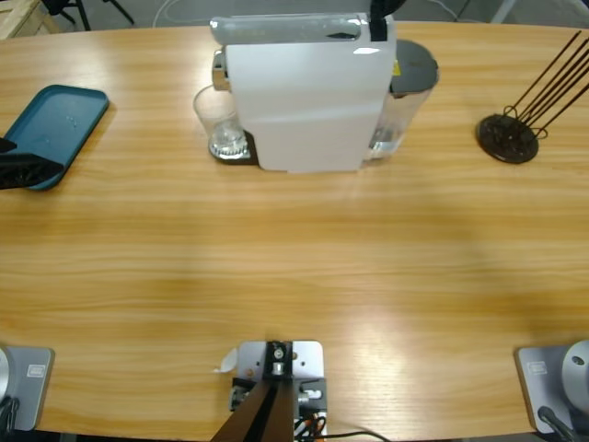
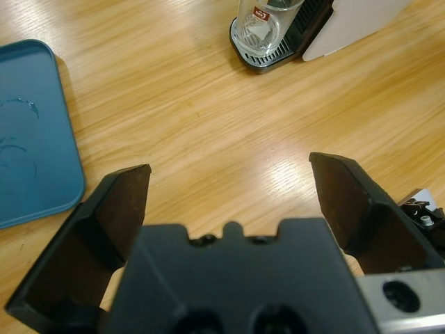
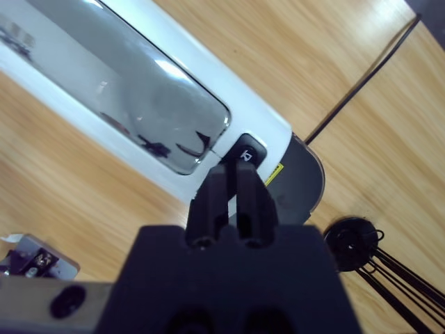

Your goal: Pour coffee

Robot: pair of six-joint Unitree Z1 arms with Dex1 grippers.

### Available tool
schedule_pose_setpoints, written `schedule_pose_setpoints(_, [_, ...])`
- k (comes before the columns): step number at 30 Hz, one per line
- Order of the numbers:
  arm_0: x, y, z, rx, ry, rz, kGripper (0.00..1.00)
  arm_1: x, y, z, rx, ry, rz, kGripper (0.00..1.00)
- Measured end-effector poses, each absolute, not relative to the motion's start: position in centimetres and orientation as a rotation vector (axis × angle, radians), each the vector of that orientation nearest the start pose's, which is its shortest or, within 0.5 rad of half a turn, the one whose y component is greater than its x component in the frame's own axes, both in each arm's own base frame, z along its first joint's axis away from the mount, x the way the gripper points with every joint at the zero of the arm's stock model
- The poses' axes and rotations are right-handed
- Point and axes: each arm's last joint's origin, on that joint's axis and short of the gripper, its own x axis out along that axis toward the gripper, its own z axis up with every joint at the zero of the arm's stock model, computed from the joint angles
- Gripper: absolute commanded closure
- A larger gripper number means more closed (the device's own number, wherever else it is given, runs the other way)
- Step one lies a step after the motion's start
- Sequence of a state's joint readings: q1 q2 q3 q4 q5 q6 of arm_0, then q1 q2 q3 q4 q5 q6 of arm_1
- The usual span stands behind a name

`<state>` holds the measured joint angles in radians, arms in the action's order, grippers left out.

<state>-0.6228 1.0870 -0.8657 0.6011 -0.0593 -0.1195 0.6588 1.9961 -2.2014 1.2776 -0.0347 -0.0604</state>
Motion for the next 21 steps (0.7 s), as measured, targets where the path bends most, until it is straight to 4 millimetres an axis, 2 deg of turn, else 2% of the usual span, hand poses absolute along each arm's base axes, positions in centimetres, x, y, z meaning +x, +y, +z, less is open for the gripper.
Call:
schedule_pose_setpoints(1, [11.5, -8.6, 33.4, 0.124, 0.840, -0.592, 0.004, 31.9, 24.6, 42.6, -0.424, 0.989, 0.601, 0.008])
schedule_pose_setpoints(4, [11.5, -8.6, 33.4, 0.124, 0.840, -0.592, 0.004, 31.1, 24.3, 46.4, -0.400, 0.885, 0.618, 0.000])
schedule_pose_setpoints(8, [11.5, -8.6, 33.4, 0.124, 0.840, -0.592, 0.004, 30.0, 23.4, 48.8, -0.376, 0.816, 0.623, 0.000])
schedule_pose_setpoints(21, [11.5, -8.6, 33.4, 0.124, 0.840, -0.592, 0.004, 29.7, 23.2, 48.8, -0.383, 0.839, 0.622, 0.000])
